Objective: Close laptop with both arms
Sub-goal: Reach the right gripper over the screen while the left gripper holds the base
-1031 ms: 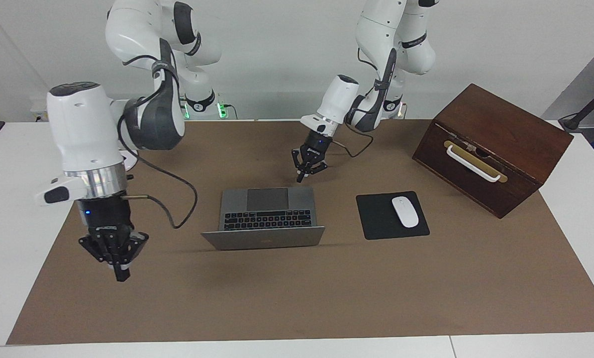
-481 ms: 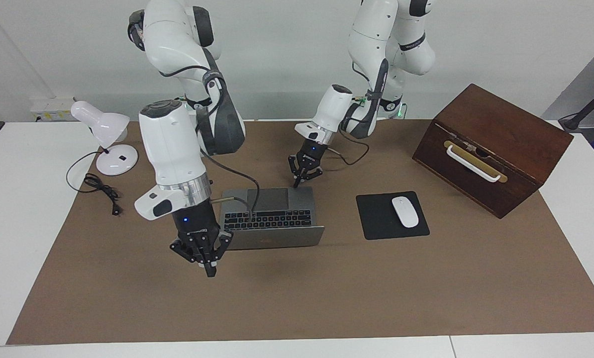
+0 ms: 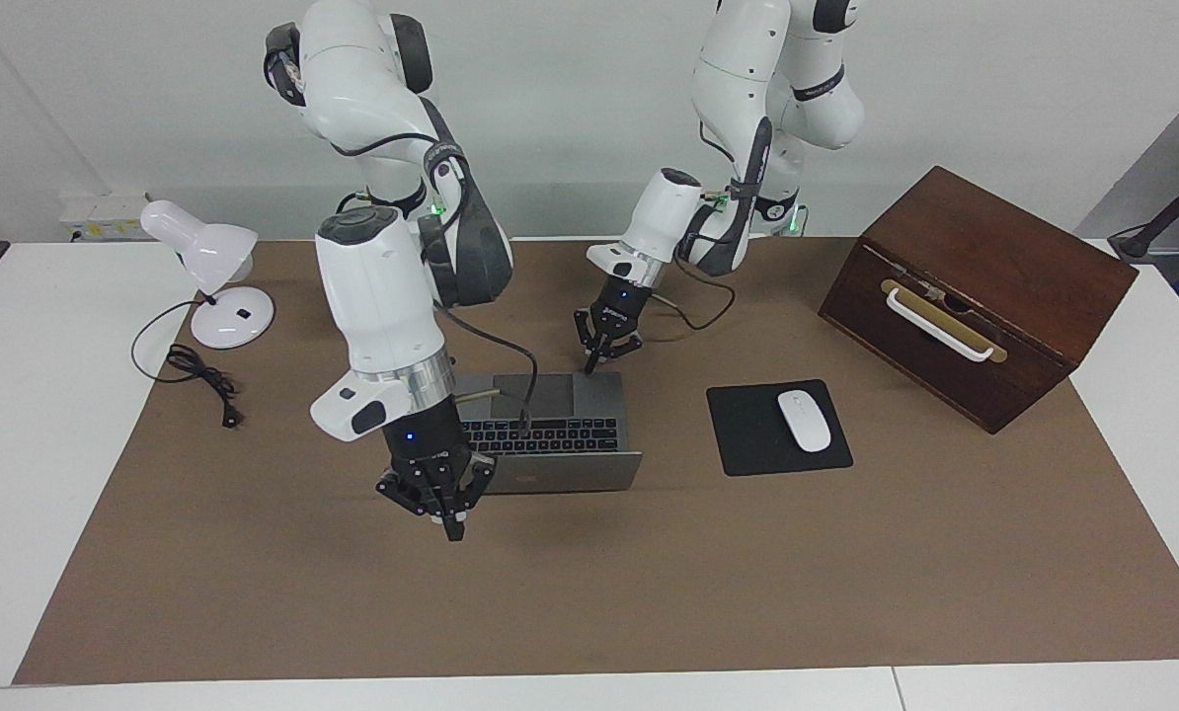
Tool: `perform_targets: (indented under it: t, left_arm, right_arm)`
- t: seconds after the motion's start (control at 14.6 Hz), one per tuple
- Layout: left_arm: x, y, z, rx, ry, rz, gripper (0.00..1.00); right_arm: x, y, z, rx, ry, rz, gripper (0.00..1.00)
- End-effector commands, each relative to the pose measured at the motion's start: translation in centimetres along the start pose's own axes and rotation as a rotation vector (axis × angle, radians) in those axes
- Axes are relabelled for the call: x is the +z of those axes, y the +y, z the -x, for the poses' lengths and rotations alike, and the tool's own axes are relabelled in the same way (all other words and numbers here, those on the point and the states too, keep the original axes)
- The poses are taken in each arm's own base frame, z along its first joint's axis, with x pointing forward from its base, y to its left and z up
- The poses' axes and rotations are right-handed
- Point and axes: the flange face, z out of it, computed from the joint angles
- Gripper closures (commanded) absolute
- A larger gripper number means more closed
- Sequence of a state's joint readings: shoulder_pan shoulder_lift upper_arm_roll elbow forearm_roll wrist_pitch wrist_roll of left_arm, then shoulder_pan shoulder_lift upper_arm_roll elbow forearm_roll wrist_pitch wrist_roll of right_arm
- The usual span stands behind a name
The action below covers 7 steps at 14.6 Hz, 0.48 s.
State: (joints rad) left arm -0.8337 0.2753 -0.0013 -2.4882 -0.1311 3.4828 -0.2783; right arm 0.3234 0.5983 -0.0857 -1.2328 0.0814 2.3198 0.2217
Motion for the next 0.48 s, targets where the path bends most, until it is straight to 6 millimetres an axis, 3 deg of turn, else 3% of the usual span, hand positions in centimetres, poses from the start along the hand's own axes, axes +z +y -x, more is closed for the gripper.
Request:
perform_targets:
  t: [0.0,0.21,0.41]
  left_arm:
    - [-0.8,-1.2,0.6,-0.022,0.007,-0.019,1.00]
    - [-2.8,-0.9,0.1,-0.049,0.028,-0.006,1.00]
    - [-2.8,-1.1,0.0,-0.100,0.032,-0.007,1.00]
  right_arm:
    - [0.0,-0.4,0.5,0.042,-0.068,-0.040,1.00]
    - [-0.1,0.0,1.3,0.125,-0.195,-0.111,1.00]
    - [0.2,0.2,2.6,0.160,-0.323,-0.135,1.00]
